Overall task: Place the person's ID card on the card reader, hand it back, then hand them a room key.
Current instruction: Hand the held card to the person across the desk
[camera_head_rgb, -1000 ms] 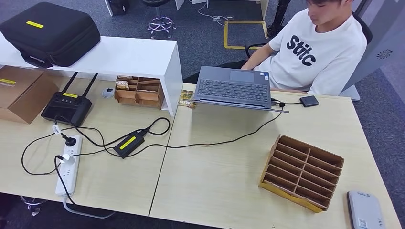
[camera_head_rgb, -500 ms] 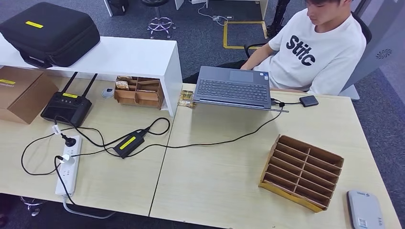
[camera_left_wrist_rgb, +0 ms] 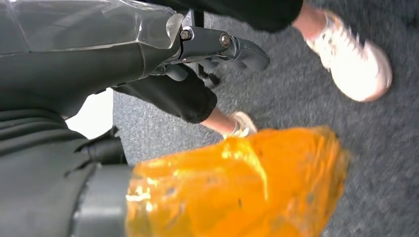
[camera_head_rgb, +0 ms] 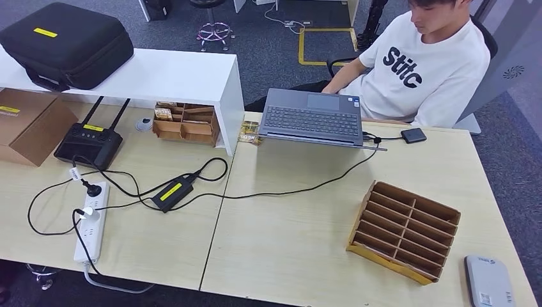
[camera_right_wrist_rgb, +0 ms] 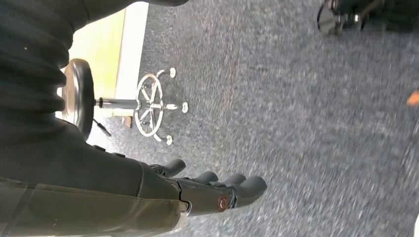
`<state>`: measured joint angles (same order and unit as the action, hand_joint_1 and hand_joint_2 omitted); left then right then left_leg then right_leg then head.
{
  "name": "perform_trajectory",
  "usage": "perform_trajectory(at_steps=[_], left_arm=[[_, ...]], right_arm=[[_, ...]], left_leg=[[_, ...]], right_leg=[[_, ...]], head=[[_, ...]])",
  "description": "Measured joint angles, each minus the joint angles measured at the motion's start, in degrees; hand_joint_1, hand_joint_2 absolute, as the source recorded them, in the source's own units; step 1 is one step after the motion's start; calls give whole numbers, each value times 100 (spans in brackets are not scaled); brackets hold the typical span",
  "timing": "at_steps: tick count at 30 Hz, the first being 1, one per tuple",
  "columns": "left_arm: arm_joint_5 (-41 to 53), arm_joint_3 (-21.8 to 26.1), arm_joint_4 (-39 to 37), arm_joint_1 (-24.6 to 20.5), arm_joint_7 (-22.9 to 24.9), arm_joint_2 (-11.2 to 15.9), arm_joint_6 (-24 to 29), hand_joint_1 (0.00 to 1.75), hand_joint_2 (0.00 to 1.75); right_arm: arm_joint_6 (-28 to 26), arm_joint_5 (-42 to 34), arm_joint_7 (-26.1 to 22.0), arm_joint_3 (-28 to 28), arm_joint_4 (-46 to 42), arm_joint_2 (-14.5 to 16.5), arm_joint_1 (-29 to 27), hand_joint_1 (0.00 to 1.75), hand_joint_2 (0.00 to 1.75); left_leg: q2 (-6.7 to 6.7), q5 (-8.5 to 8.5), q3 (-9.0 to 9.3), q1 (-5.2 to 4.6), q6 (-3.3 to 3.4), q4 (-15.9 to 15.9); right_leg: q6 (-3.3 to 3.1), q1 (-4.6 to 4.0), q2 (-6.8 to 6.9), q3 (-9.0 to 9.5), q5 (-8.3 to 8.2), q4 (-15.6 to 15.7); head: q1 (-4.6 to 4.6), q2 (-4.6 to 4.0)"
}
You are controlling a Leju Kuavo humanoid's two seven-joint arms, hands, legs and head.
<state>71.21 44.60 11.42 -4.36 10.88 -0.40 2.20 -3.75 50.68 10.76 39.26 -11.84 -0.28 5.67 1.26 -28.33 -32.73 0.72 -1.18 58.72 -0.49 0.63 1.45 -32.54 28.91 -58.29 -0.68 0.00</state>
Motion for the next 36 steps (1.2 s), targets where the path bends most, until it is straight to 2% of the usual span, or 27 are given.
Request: perform_trajectory(at_steps=[3, 4, 5, 7, 9, 11, 13, 16, 17, 19, 23, 24, 26, 28, 30, 32, 33, 36], left_arm=[[0, -4, -1, 25, -15, 67, -1213, 0, 0], [13, -5, -1, 34, -28, 88, -1454, 0, 0], [43, -7, 0, 41, -36, 99, -1453, 0, 0], [67, -10, 3, 44, -15, 98, -789, 0, 0], [-11, -7, 5, 34, 14, 57, 164, 0, 0], [-96, 15, 5, 28, 14, 5, 511, 0, 0], [-132, 42, 3, 31, -20, 1, -51, 0, 0], [-54, 48, -1, 58, -21, 60, -1432, 0, 0], [-7, 46, -1, 67, -3, 77, -1599, 0, 0], [30, 45, 1, 73, 32, 105, -1223, 0, 0], [-216, 88, 1, 70, -21, 44, 364, 0, 0], [-293, 118, 1, 72, -66, 16, 561, 0, 0], [-335, 166, 1, 78, -129, -26, 524, 0, 0], [-244, 178, -1, 71, -133, -38, 58, 0, 0], [-111, 164, -1, 56, -76, 1, -729, 0, 0], [-18, 133, -1, 53, -34, 66, -1353, 0, 0], [9, 118, -1, 55, -30, 93, -1480, 0, 0], [12, 100, -1, 65, -32, 134, -1214, 0, 0]], right_arm=[[561, 273, -6, -12, -5, -9, 76, 0, 0], [882, 389, -12, -43, -3, -5, 111, 0, 0], [1155, 474, -17, -82, -2, 1, 136, 0, 0], [1302, 502, -34, -139, -1, 20, 146, 0, 0], [820, 355, -59, -143, -2, 42, 108, 0, 0], [231, 227, -69, -88, -5, 51, 73, 0, 0], [155, 338, -44, -48, -11, 36, 73, 0, 0], [923, 706, 19, -126, -13, 11, 146, 0, 0], [1116, 755, 31, -161, -13, 11, 172, 0, 0], [1039, 710, 53, -200, -11, 25, 192, 0, 0], [44, 295, 3, -95, -31, 40, 150, 0, 175], [-91, 201, -31, -33, -39, 33, 132, 0, 175], [-12, 164, -72, 52, -48, 19, 101, 0, 175], [403, 286, -81, 76, -47, 15, 93, 0, 87], [938, 507, -87, 40, -39, 24, 108, 0, 0], [1202, 722, -104, -60, -31, 41, 134, 0, 0], [1195, 777, -101, -109, -29, 49, 152, 0, 0], [892, 696, -58, -162, -35, 55, 208, 0, 131]], left_leg=[[5, 0, 4, 1, 0, 0], [7, 0, 6, 2, 0, 1], [6, 0, 7, 3, 0, 1], [0, 1, 8, 5, -1, 1], [-5, 1, 6, 4, -2, 0], [-3, 1, 5, 2, -2, -2], [1, 1, 3, 3, -2, -2], [8, 0, 3, 4, -1, -1], [8, 0, 4, 4, -1, 0], [0, 0, 4, 2, -1, 1], [-5, 1, 4, 0, -1, 0], [-4, 1, 4, 0, -1, 0], [-2, 0, 2, 0, -1, 0], [-2, -1, 1, 0, 1, 0], [-2, -2, 2, 0, 2, 0], [-1, -2, 3, 0, 2, 0], [-1, -2, 3, 0, 2, 0], [-2, -1, 4, 1, 2, 0]], right_leg=[[0, 0, -4, 0, -1, -1], [0, -1, -5, -1, -1, -1], [-1, -1, -5, -1, -1, 0], [-1, -1, 1, -1, 0, -1], [-2, -1, 5, -1, 0, -4], [-2, -1, 3, 0, 1, -7], [-2, -3, 1, 0, 1, -7], [-1, -4, -6, -1, 0, -3], [-1, -4, -6, -2, 0, -1], [0, -1, 2, -2, 0, 1], [-1, 3, 5, -1, 1, -4], [0, 2, 4, 0, 1, -4], [0, 1, 2, 0, 0, -3], [0, 1, 1, 0, 0, -1], [0, 2, 1, 0, 0, -1], [0, 2, 1, -1, 0, -3], [0, 2, 2, -2, 1, -3], [-1, 0, 3, -1, 1, -5]], head=[[-1, 0], [-1, 0], [-1, 0], [-2, 0], [-4, 0], [-4, 0], [-2, 0], [1, 0], [1, 0], [-2, 0], [-4, 0], [-3, 0], [-1, 0], [-1, 0], [-2, 0], [-4, 0], [-4, 0], [-2, 0]])
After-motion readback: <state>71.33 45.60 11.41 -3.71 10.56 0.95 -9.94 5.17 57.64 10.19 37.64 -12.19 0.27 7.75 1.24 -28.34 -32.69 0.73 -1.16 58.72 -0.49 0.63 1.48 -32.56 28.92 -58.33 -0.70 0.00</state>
